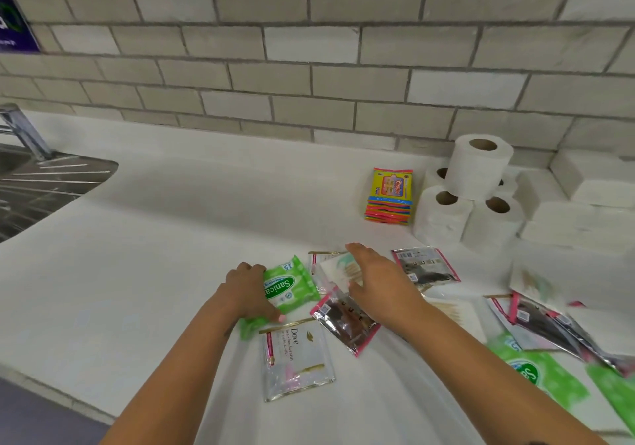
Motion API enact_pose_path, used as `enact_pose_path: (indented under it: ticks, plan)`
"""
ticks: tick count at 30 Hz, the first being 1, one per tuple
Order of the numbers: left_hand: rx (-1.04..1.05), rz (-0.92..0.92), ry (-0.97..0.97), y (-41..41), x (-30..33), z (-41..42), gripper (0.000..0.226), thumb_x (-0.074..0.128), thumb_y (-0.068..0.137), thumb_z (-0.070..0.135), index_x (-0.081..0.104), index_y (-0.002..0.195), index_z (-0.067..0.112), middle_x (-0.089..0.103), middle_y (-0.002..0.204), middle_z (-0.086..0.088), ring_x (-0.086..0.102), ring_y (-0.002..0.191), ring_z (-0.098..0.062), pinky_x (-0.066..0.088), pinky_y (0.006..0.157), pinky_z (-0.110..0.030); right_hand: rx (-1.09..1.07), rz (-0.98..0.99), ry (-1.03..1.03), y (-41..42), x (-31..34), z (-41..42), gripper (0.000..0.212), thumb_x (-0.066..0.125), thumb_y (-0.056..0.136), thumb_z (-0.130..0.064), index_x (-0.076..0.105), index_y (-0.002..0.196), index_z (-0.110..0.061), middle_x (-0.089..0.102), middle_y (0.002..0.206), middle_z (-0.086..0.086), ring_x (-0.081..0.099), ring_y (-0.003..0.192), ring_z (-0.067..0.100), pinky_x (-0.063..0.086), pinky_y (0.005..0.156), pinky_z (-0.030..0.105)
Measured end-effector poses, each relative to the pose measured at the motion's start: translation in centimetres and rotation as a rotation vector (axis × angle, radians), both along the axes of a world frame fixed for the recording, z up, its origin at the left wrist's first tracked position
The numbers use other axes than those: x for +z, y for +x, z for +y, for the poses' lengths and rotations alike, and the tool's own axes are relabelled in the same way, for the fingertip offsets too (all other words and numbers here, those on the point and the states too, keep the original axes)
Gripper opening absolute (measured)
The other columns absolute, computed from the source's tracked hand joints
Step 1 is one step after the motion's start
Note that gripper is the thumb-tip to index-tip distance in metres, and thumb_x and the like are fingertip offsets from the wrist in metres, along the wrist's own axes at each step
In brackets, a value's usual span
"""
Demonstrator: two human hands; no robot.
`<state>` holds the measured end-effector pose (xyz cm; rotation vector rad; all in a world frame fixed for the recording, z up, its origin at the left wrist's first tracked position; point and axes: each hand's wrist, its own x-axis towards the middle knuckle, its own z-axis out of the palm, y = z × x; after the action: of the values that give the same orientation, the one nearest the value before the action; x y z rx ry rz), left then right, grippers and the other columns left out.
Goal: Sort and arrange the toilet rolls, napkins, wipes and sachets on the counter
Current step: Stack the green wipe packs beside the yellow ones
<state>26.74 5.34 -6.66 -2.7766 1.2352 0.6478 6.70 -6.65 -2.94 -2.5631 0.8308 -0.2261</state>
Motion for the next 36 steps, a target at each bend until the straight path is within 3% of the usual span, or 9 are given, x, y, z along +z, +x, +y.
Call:
enact_pose_path:
  ticks: [4,9,14,17,20,25,28,32,36]
  plan:
    - [0.048,-0.079,-0.030,-0.5,0.2,0.1,0.088,0.076,0.059,0.052,0.039,0.132,0.020,0.045,0.124,-0.003,0.047,0.116,-0.022,0.037,0.096,-0.038,-0.007,-0.008,-0.008,-0.9,-0.1,0.1,0.065,0.053,0.089,-0.017,0.024,0.147,-0.019,0.035,0.150,0.000,0.037,0.134,0.016,0.032,0.104,0.024]
    - [0.157,-0.054,-0.145,-1.2,1.0,0.5,0.085,0.075,0.060,0.045,0.035,0.131,0.020,0.049,0.117,-0.001,0.051,0.108,-0.020,0.033,0.091,-0.038,-0.063,0.005,-0.019,-2.4,0.2,-0.3,0.060,0.056,0.087,-0.019,0.033,0.141,-0.027,0.061,0.125,0.001,0.058,0.110,0.024,0.048,0.089,0.033]
    - [0.220,0.000,-0.259,-2.6,2.6,-0.1,0.080,0.075,0.064,0.043,0.031,0.126,0.018,0.053,0.095,0.006,0.049,0.087,-0.019,0.027,0.083,-0.035,-0.033,0.149,0.064,-5.2,1.6,-2.4,0.038,0.072,0.075,-0.020,0.061,0.110,-0.028,0.063,0.094,-0.011,0.061,0.093,0.014,0.050,0.082,0.030]
    - [0.205,0.029,-0.303,-4.1,3.0,-1.1,0.078,0.076,0.063,0.045,0.032,0.122,0.018,0.054,0.094,0.006,0.051,0.088,-0.020,0.031,0.086,-0.036,0.018,0.271,0.118,-7.7,2.3,-4.0,0.037,0.081,0.064,-0.019,0.061,0.094,-0.030,0.059,0.090,-0.010,0.058,0.084,0.012,0.048,0.077,0.028]
    - [0.187,0.116,-0.382,-5.8,3.2,-2.2,0.082,0.078,0.056,0.047,0.033,0.118,0.017,0.056,0.091,0.005,0.057,0.089,-0.020,0.045,0.088,-0.038,0.082,0.453,0.121,-10.1,2.6,-4.9,0.044,0.084,0.059,-0.019,0.051,0.084,-0.034,0.057,0.097,-0.007,0.056,0.087,0.015,0.047,0.077,0.030]
    - [0.162,0.216,-0.497,-9.4,3.4,-3.9,0.084,0.080,0.063,0.036,0.031,0.126,0.011,0.055,0.088,0.003,0.058,0.086,-0.022,0.048,0.072,-0.033,0.107,0.648,0.047,-13.9,2.3,-4.8,0.052,0.085,0.060,-0.018,0.057,0.102,-0.028,0.046,0.100,-0.007,0.045,0.096,0.015,0.044,0.081,0.031]
    - [0.146,0.243,-0.510,-11.2,3.5,-4.5,0.085,0.080,0.064,0.037,0.031,0.129,0.012,0.053,0.088,0.005,0.058,0.084,-0.019,0.049,0.072,-0.032,0.145,0.730,-0.053,-15.5,1.8,-4.4,0.058,0.083,0.064,-0.018,0.053,0.114,-0.022,0.048,0.114,-0.001,0.042,0.107,0.018,0.038,0.080,0.030]
    - [0.149,0.302,-0.512,-12.9,3.5,-4.6,0.090,0.076,0.050,0.045,0.035,0.124,0.014,0.057,0.098,0.001,0.060,0.087,-0.018,0.051,0.074,-0.034,0.175,0.728,-0.147,-16.4,0.5,-4.3,0.068,0.085,0.061,-0.020,0.048,0.118,-0.023,0.047,0.125,0.001,0.041,0.114,0.022,0.039,0.088,0.036]
    - [0.153,0.312,-0.524,-13.9,3.1,-4.5,0.083,0.082,0.058,0.040,0.036,0.123,0.016,0.056,0.107,-0.001,0.059,0.089,-0.018,0.047,0.071,-0.029,0.223,0.720,-0.221,-16.4,0.2,-4.3,0.075,0.086,0.061,-0.023,0.045,0.124,-0.023,0.046,0.127,0.001,0.040,0.116,0.023,0.039,0.086,0.036]
